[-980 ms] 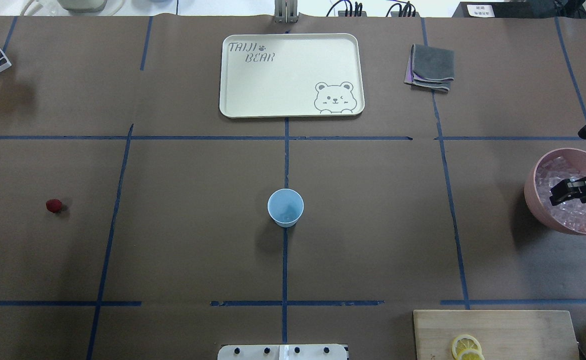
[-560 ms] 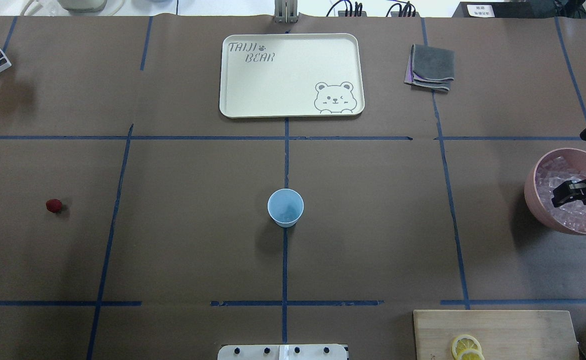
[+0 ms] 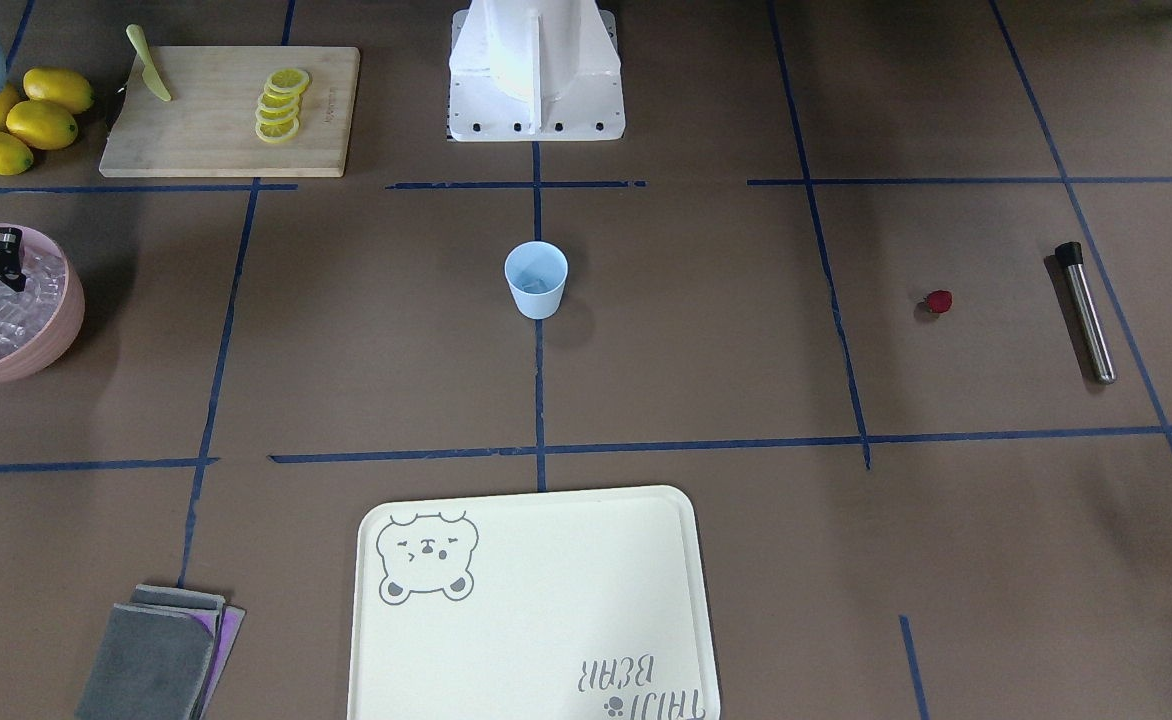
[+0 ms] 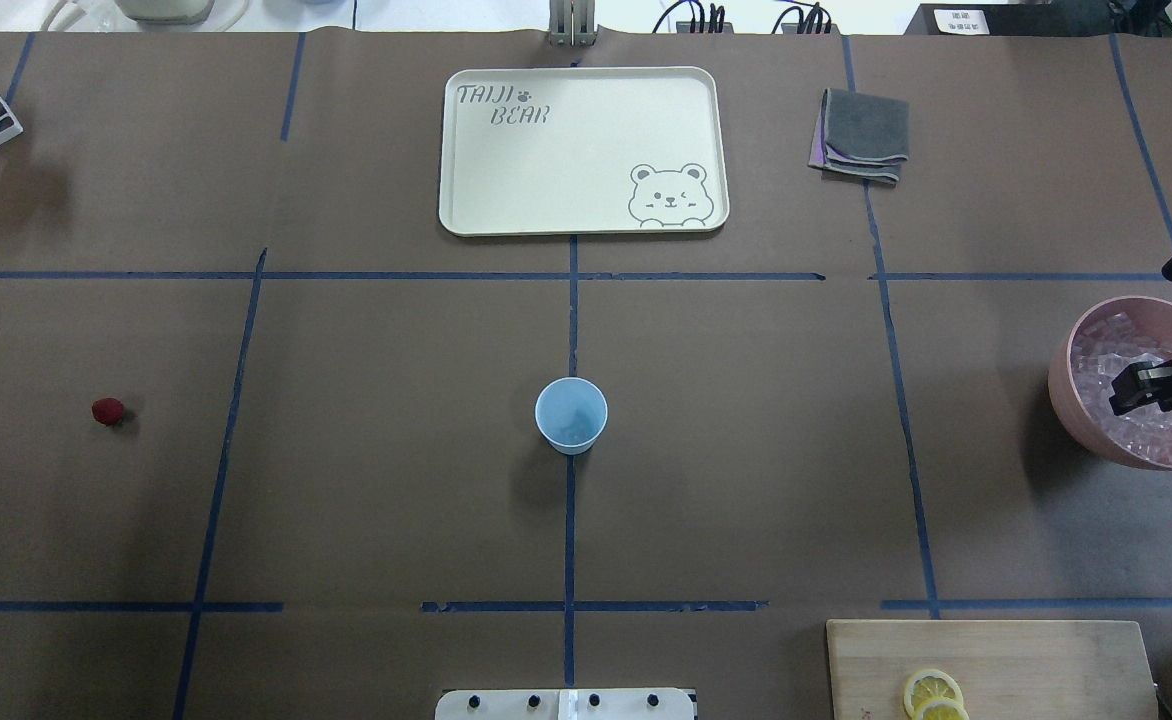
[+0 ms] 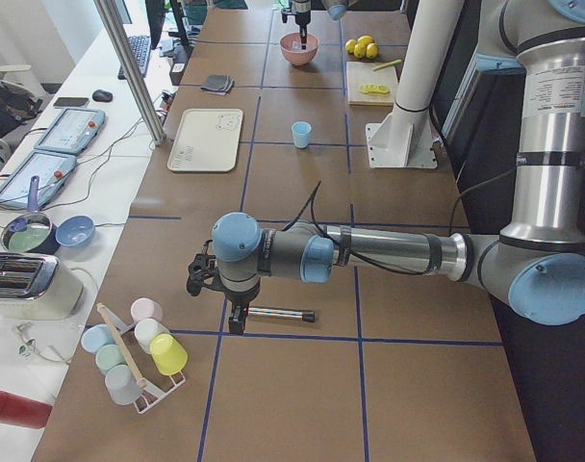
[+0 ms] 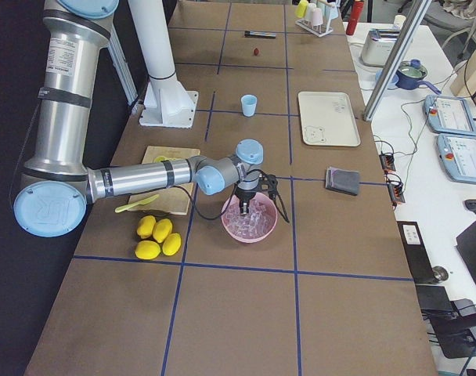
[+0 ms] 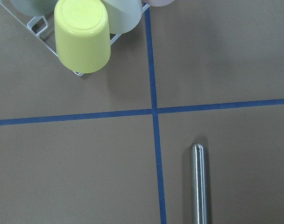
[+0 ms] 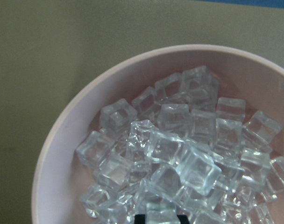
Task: Mash ice and strawberries in cup
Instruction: 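Lower the right gripper into the bowl and grasp another ice cube, then carry the ice cube with the right gripper over the cup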
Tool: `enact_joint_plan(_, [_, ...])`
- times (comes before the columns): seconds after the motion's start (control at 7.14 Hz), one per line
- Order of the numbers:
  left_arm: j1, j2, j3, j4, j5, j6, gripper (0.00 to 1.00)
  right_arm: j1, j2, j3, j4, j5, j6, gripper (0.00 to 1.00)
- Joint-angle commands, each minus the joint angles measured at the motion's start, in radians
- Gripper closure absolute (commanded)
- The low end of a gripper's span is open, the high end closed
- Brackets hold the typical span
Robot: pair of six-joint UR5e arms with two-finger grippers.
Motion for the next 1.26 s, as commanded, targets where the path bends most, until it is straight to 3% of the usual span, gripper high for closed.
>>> enact_joint_plan(0.0, [0.0,-0.002,0.0,0.001,0.001,-0.009,0.0,0.042,-0.045,0.223,-0.115,0.015,0.002,1.0])
enact_joint_plan(0.14, [-0.001,-0.002,-0.002,0.001,0.001,-0.009,0.0,0.044,0.016,0.287,-0.232,0.017,0.006,1.0])
enact_joint_plan(0.56, [-0.001,0.002,0.0,0.001,0.0,-0.009,0.0,-0.053,0.494,0.283,-0.7,0.003,0.046,1.0])
enact_joint_plan(0.7, [-0.001,0.002,0.0,0.001,0.0,-0.009,0.0,-0.165,0.596,0.269,-0.737,-0.036,0.175,1.0])
enact_joint_plan(1.12, [0.0,0.002,0.004,0.001,0.001,-0.009,0.0,-0.435,0.897,0.064,-0.726,-0.22,0.529,1.0])
